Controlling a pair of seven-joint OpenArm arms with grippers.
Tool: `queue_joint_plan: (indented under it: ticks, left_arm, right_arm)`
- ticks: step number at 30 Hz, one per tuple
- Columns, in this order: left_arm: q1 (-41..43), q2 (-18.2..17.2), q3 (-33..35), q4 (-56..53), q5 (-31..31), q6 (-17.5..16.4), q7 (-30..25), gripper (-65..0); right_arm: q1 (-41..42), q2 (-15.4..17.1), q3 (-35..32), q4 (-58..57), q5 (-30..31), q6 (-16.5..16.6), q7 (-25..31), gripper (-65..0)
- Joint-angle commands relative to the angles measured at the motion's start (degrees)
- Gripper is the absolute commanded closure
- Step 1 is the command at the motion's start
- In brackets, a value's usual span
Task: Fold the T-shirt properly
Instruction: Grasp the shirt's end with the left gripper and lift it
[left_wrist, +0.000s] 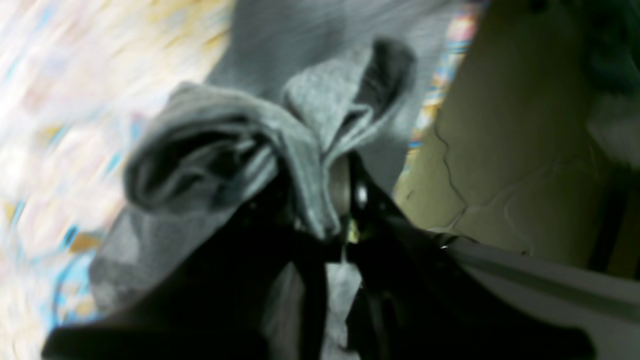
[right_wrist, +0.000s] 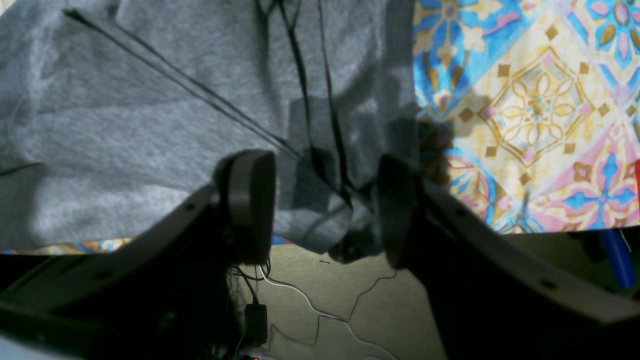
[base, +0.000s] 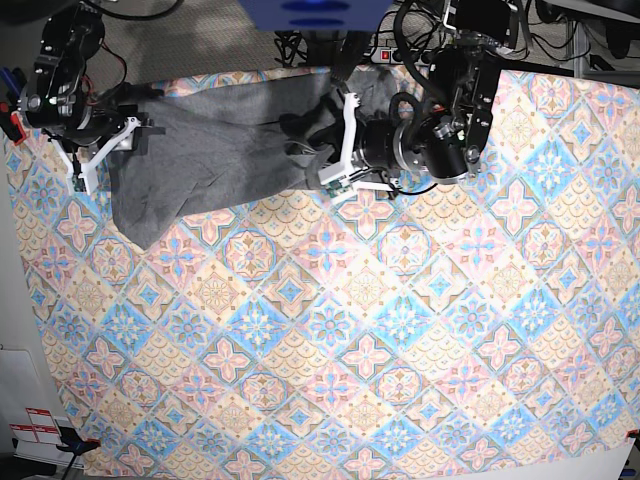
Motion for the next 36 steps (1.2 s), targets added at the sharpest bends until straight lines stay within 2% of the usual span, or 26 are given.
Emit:
queue_joint_plan:
  ticks: [1,5,11,14,18,22,24,27,30,32,36]
  left_arm:
    - [-1.2,0.6,1.2,0.9,-1.1,-0.1,-0.8,0.0]
    - [-3.2,2.3,2.0,-1.6,-1.2,-0.1,-1.0,0.0]
    - [-8.3,4.7,2.3,-16.1,-1.2,-0.1,-3.4,0.0]
    - [-9.2,4.8,2.8,-17.0,-1.2,-0.1,-4.2,0.0]
    - [-11.9,4.5,9.1,-17.2,-1.2,-0.1,-4.2,0.0]
    - [-15.0,5.0,10.5,-18.6,-1.2,-0.1,-4.4,0.0]
    - [-17.8,6.9,10.6,-23.2,-1.2,-0.1,-4.4,-4.8]
    - [-21.6,9.1,10.6,-33.9,-1.2,-0.1,-4.4,-19.9]
    - [-23.2,10.1,10.7,-39.1,-1.2,-0.1,-6.2,-29.6]
    - [-23.2,10.1,12.7,-39.2,-1.4,-0.1,-7.9,-32.4]
    - [-23.5,10.4,19.5,-39.0,-1.9,-0.1,-11.2,-32.5]
  right_arm:
    - [0.1,0.8,0.4,0.9,0.1,0.0,0.6,-32.2]
    - [0.2,0.8,0.4,0.9,0.1,0.0,0.6,-32.2]
    - [0.2,0.8,0.4,0.9,0.1,0.0,0.6,-32.2]
    - [0.2,0.8,0.4,0.9,0.1,0.0,0.6,-32.2]
    - [0.2,0.8,0.4,0.9,0.1,0.0,0.7,-32.2]
    - [0.3,0.8,0.4,0.9,0.1,0.0,0.6,-32.2]
    - [0.3,0.8,0.4,0.9,0.1,0.0,0.6,-32.2]
    - [0.3,0.8,0.4,0.9,0.1,0.0,0.5,-32.2]
    - [0.3,0.8,0.4,0.9,0.1,0.0,0.5,-32.2]
    - [0.2,0.8,0.4,0.9,0.1,0.0,0.6,-32.2]
    - [0.2,0.8,0.4,0.9,0.1,0.0,0.6,-32.2]
